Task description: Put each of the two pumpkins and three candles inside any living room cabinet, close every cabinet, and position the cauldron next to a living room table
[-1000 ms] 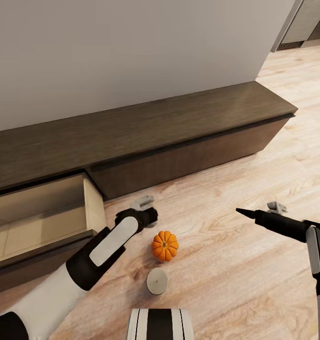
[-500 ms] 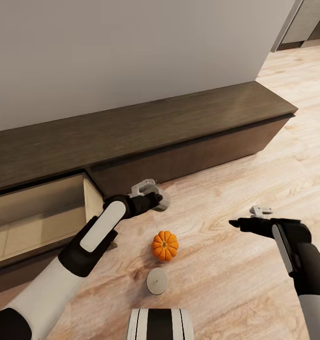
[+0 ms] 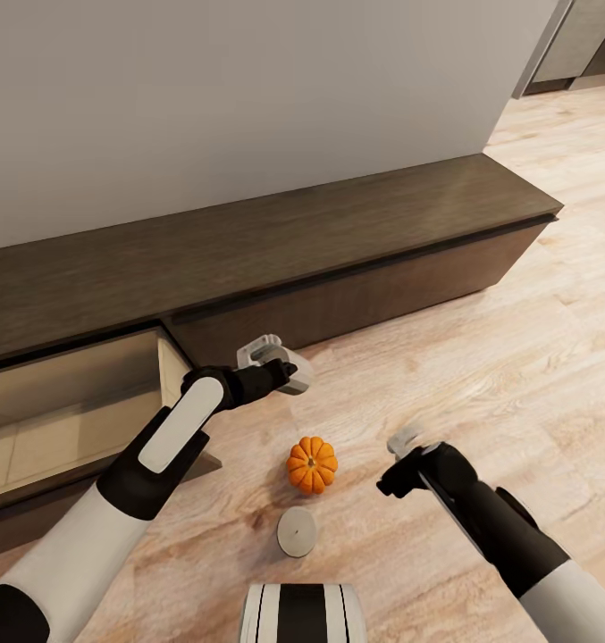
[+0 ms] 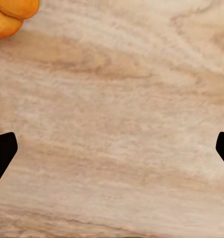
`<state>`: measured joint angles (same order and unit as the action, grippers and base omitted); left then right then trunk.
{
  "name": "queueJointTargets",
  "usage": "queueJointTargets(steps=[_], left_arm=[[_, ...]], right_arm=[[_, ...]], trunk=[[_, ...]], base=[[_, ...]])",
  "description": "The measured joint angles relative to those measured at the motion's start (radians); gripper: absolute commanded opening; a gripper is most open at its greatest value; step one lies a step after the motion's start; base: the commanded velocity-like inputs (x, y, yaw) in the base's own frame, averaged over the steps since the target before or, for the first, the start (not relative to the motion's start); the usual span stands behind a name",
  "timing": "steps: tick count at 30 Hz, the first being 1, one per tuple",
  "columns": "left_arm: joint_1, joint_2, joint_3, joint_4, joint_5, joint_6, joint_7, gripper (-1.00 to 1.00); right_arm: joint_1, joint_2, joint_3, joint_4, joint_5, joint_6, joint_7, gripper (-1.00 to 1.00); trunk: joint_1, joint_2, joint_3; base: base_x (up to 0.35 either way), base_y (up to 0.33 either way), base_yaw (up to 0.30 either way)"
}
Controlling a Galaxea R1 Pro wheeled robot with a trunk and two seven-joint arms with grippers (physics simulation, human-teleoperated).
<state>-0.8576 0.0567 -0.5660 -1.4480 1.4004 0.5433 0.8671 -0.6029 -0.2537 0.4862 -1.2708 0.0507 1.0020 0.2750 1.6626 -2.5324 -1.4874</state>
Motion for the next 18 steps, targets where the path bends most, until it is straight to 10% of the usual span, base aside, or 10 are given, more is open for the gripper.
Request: queueJointTargets(steps=[5,13,18], left_arm=[[0.001,0.0,0.0,0.004,0.0,0.0,0.0,-1.0],[0.002,-0.001,0.0,0.011,0.0,-0.005,-0.001,-1.0],[0.002,-0.015,-0.002,0.015,-0.001,-0.008,-0.002,-1.0]], right_arm=[[-0.001,0.003,0.074,-0.001,0.006,0.0,0.002,1.0],[0.0,0.006,0.083,-0.006,0.004,0.0,0.008,1.0],[0.0,0.045,0.13,0.006,-0.001,0.001,0.009,1.0]], trunk=[[0.0,0.0,0.0],[0.0,0.0,0.0],[0.0,0.0,0.0]], base=[[0.0,0.0,0.0],[0.0,0.0,0.0],[0.0,0.0,0.0]])
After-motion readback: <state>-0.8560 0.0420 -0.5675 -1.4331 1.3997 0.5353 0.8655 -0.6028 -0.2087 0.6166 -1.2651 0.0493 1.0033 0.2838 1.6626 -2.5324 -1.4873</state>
